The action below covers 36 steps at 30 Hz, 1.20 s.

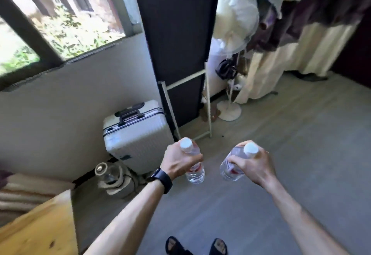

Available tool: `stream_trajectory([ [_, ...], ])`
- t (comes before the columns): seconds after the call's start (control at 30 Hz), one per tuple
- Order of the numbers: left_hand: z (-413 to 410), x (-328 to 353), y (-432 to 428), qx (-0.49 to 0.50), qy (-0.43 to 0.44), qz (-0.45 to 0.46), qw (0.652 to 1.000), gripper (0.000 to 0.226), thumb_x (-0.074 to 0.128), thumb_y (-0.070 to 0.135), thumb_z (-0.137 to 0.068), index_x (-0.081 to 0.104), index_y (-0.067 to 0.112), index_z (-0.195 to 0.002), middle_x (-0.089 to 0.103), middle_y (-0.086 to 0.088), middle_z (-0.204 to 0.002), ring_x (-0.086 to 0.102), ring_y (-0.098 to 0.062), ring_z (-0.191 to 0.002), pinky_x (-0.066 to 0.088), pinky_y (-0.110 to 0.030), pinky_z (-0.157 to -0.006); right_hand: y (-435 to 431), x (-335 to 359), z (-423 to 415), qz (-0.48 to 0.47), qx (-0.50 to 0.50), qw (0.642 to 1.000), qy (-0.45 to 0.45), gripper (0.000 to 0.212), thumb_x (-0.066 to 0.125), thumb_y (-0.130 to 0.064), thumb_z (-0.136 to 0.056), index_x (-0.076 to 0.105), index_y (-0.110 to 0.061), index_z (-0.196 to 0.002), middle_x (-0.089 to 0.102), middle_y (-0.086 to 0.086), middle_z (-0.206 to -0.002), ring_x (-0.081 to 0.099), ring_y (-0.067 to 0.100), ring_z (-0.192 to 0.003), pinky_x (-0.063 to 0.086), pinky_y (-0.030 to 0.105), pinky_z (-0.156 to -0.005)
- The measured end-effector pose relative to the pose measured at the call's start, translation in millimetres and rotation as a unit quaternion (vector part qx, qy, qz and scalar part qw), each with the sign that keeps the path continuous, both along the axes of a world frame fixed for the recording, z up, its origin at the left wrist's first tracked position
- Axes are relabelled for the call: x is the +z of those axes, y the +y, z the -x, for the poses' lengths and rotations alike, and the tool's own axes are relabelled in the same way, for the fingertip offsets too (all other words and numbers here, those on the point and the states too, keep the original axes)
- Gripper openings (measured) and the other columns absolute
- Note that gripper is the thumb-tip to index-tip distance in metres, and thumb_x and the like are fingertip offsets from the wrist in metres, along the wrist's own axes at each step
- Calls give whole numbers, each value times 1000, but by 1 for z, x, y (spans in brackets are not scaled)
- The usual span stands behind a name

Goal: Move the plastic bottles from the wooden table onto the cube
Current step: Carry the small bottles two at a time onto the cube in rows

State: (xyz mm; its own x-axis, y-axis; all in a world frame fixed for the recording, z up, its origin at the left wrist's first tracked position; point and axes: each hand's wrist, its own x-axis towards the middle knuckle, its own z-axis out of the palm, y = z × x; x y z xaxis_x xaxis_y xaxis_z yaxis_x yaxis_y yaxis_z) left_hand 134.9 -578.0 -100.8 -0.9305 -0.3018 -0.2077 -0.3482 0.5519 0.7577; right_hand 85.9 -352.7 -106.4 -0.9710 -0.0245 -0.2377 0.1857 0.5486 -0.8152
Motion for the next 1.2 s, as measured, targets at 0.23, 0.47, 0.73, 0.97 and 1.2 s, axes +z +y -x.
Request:
stream_trajectory([
  [0.23, 124, -2, 90, -173, -12, 30, 984, 31, 66, 46, -59, 64, 23, -80, 71, 8, -78, 67, -16, -77, 58, -36, -72, 99, 9, 45, 16, -169, 985, -11, 30, 83, -34, -54, 68, -25, -78, 68, -19, -65, 62, 1, -65, 47, 18, -60],
  [0.47, 247, 4, 185, -344, 18, 59, 937, 37, 64, 53, -61, 64, 25, -84, 67, 12, -78, 65, -13, -78, 53, -27, -67, 182, 36, 88, 19, -327, 945, 20, 28, 88, -23, -67, 69, -25, -86, 61, -28, -54, 56, -9, -54, 42, 10, -51],
  [0.73, 348, 18, 303, -447, 25, 43, 893, 29, 67, 48, -66, 64, 22, -77, 70, 12, -76, 65, -8, -76, 48, -22, -65, 278, 46, 118, 25, -478, 876, 55, 35, 87, -36, -55, 69, -27, -84, 64, -12, -71, 58, 0, -63, 45, 19, -61],
  [0.97, 411, 16, 439, -492, 27, 37, 869, 19, 73, 40, -69, 67, 23, -78, 72, 12, -79, 66, -7, -79, 50, -20, -67, 393, 19, 154, 44, -534, 843, 55, 24, 90, -21, -62, 72, -27, -77, 68, -20, -63, 61, -6, -60, 48, 25, -65],
  [1.2, 468, 27, 570, -455, 18, 11, 890, 19, 75, 39, -68, 70, 25, -78, 72, 12, -80, 67, -3, -79, 53, -22, -67, 522, 33, 210, 58, -534, 843, 42, 38, 81, -39, -48, 72, -26, -82, 69, -19, -66, 65, 3, -72, 47, 25, -65],
])
